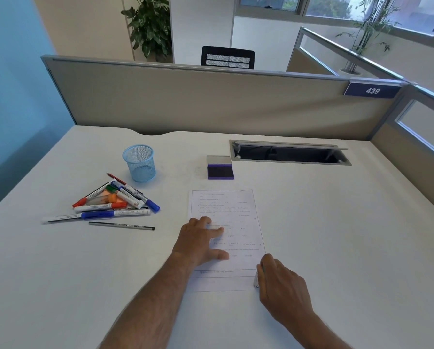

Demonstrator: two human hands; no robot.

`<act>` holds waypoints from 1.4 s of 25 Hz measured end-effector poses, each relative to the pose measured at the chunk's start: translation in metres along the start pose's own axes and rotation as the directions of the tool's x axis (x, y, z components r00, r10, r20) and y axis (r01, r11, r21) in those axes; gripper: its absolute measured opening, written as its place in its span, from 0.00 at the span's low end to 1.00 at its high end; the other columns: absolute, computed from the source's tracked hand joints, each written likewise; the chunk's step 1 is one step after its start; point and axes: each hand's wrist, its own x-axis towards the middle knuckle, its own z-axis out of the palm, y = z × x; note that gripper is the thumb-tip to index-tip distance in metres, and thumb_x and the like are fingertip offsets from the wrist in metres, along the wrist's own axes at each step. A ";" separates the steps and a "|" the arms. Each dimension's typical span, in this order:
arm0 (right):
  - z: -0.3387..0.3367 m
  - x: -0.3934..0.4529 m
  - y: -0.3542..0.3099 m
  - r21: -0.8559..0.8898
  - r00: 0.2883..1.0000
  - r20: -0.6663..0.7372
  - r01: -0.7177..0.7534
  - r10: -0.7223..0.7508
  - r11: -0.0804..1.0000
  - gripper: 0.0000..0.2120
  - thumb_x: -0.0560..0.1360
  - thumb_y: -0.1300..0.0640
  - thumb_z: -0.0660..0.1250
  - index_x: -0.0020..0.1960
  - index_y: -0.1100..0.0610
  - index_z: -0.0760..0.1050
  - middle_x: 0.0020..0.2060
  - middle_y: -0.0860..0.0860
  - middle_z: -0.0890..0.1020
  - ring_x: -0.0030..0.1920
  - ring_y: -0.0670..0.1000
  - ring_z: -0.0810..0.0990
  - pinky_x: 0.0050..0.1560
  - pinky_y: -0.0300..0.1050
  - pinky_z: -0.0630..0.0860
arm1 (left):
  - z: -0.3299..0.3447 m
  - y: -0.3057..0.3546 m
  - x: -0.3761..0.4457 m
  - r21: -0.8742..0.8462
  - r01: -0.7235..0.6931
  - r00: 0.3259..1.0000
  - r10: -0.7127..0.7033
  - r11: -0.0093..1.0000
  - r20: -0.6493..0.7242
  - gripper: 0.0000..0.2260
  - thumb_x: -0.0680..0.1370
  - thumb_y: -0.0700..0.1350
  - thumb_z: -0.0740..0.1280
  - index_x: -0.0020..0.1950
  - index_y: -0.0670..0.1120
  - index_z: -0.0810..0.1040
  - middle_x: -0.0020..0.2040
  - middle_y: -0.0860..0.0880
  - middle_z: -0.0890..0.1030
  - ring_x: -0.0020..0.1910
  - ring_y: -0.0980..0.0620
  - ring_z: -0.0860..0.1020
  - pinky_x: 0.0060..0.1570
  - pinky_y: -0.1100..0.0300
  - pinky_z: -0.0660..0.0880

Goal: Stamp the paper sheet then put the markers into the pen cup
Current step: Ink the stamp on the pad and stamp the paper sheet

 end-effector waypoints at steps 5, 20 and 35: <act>0.003 -0.010 0.001 0.012 0.999 -0.041 -0.001 0.002 1.000 0.09 0.79 0.49 0.57 0.43 0.50 0.61 0.31 0.48 0.71 0.27 0.50 0.68 0.27 0.44 0.68 | -0.002 0.000 0.000 -0.010 0.003 1.000 -0.003 1.000 0.005 0.38 0.64 0.76 0.64 0.71 0.62 0.69 0.72 0.52 0.67 0.67 0.48 0.64 0.65 0.51 0.63; 0.002 -0.027 -0.001 0.009 0.998 -0.057 0.011 -0.011 1.000 0.11 0.72 0.53 0.71 0.38 0.53 0.69 0.27 0.47 0.72 0.23 0.50 0.73 0.19 0.45 0.70 | -0.004 0.002 -0.001 -0.027 0.000 1.000 0.000 1.000 -0.005 0.38 0.63 0.76 0.65 0.70 0.62 0.70 0.71 0.53 0.67 0.66 0.50 0.65 0.64 0.53 0.63; -0.004 -0.011 0.001 0.018 0.999 0.036 0.027 -0.028 0.999 0.08 0.79 0.47 0.51 0.43 0.49 0.58 0.30 0.47 0.70 0.27 0.51 0.68 0.29 0.46 0.67 | -0.003 0.001 -0.002 -0.017 -0.006 1.000 0.006 1.000 -0.016 0.38 0.64 0.76 0.65 0.71 0.61 0.70 0.71 0.52 0.67 0.67 0.49 0.65 0.65 0.52 0.64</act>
